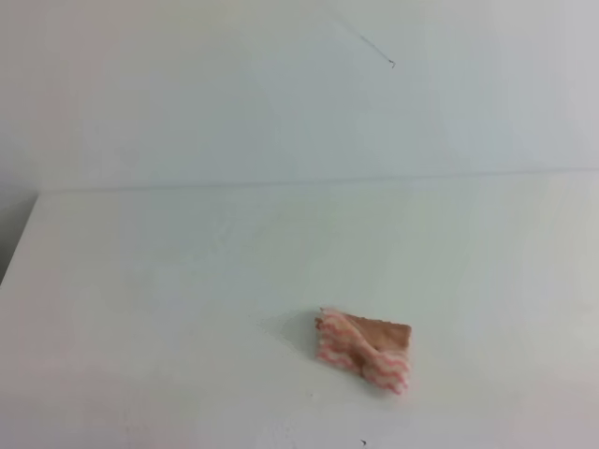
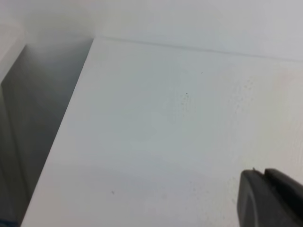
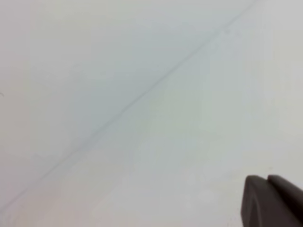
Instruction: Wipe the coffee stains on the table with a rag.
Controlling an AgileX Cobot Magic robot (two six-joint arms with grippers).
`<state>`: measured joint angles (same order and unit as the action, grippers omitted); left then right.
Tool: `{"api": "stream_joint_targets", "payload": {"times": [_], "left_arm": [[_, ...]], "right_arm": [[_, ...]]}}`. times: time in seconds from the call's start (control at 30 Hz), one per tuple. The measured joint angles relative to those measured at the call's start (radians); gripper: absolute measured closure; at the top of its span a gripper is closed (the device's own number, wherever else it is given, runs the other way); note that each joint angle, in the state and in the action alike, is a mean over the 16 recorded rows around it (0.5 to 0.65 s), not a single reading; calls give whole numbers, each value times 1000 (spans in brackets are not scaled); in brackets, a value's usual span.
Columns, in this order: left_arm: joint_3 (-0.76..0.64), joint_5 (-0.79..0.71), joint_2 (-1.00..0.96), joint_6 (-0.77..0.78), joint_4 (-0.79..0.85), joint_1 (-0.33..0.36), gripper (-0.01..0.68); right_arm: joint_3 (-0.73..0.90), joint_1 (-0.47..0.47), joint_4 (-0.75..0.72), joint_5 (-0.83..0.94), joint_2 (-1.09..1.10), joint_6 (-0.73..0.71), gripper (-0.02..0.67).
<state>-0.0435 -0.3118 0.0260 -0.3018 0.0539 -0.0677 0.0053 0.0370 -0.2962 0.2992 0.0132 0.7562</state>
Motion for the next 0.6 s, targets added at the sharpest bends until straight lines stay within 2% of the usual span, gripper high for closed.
{"api": "stream_joint_targets", "payload": {"times": [0.37,0.5,0.6], "left_arm": [[0,0,0,0,-1,0,672],[0,0,0,0,-1,0,672],[0,0,0,0,-1,0,672]], "right_arm": [[2,25,68,-14,-1,-519,653],[2,30,92,-15,-2,-623,653],[4,31,109,-16,-2,-640,653]]}}
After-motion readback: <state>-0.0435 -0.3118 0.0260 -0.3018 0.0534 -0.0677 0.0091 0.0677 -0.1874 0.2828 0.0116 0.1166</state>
